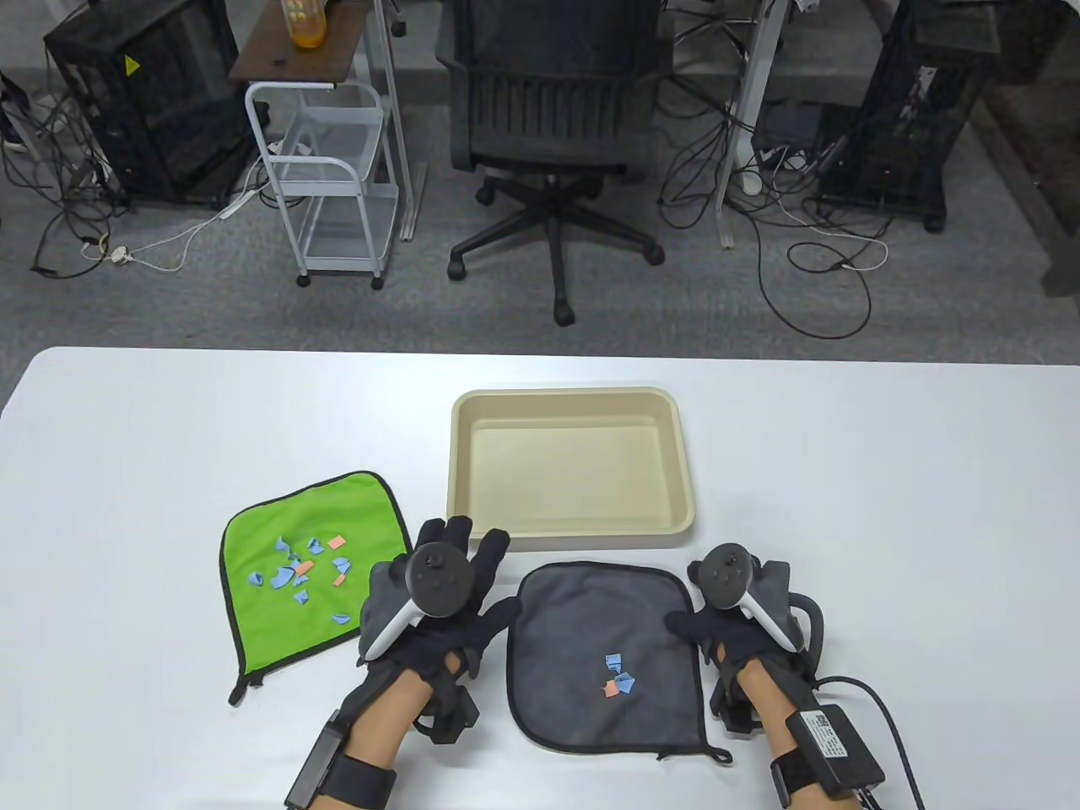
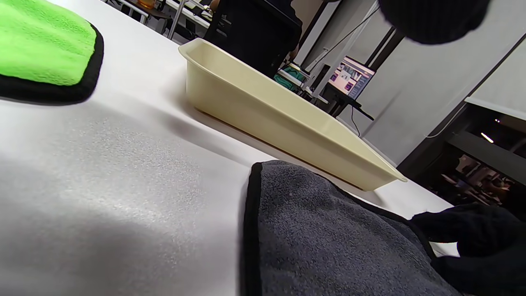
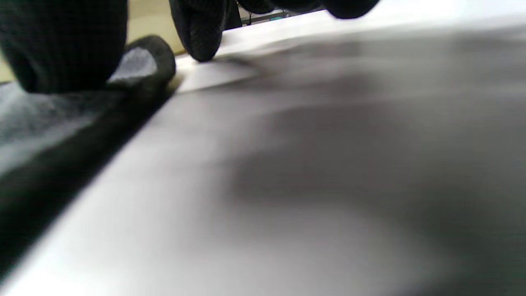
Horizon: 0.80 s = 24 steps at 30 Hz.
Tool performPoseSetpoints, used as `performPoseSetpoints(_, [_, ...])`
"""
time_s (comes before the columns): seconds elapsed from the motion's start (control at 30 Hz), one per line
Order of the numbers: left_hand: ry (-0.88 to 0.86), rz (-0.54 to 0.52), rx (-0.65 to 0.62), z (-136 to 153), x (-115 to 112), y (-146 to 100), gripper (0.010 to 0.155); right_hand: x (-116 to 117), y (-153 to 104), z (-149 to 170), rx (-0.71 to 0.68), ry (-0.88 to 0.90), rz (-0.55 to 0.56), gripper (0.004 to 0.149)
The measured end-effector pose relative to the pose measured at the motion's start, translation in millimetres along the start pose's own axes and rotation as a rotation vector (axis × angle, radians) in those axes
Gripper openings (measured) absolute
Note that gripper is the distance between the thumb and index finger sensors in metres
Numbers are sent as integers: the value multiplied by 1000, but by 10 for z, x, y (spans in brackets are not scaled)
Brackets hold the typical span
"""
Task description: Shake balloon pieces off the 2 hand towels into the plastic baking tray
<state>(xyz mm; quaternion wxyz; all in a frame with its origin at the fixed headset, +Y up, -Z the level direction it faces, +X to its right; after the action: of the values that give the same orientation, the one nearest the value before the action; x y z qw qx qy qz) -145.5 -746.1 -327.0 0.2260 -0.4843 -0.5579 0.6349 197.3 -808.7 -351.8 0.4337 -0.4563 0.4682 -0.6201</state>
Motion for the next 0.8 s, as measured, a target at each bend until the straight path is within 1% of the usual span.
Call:
performPoseSetpoints(0.03, [0, 1, 1, 1, -3, 2, 81, 7, 1, -6, 5, -26, -10, 80])
performPoseSetpoints(0.1, [0, 5, 2, -2, -4, 1, 81, 2, 2, -15, 7, 2, 7, 78])
performPoseSetpoints(0.17, [0, 3, 3, -4, -5, -2, 81, 9, -1, -23, 31, 20, -11, 74])
performPoseSetpoints(0.37, [6, 5, 7, -9, -30, 6, 80, 0, -19, -48, 100, 8, -5, 54])
performPoseSetpoints(0.47, [25, 6, 19, -36, -57, 2, 80, -10, -28, -70, 92, 4, 2, 42])
performPoseSetpoints(0.53, [43, 1, 46, -55, -78, -5, 80, -18, -37, -104, 71, 9, 4, 38])
performPoseSetpoints(0.6, [57, -4, 81, -74, -113, 4, 80, -40, -57, -149, 50, 18, -16, 35])
performPoseSetpoints(0.63, [65, -1, 107, -79, -137, 14, 79, -73, -76, -172, 35, 31, 0, 35])
performPoseSetpoints(0.8, [100, 22, 210, -90, -260, 85, 76, -191, -146, -244, -17, 159, -3, 39])
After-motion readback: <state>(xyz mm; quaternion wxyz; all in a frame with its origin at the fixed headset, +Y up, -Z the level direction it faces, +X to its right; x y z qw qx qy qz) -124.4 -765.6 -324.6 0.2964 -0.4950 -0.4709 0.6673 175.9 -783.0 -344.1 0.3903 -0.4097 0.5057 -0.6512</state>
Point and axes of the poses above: the tracker on the back of each hand, its own z axis roughly to the little-finger side, its own y axis roughly from the wrist to the fingertips, x = y × z, the point moved 1 cm from there along y, roughly from the wrist to the fingertips, and after that the axes turned 5 degrees about z, right-handed, at the moved point
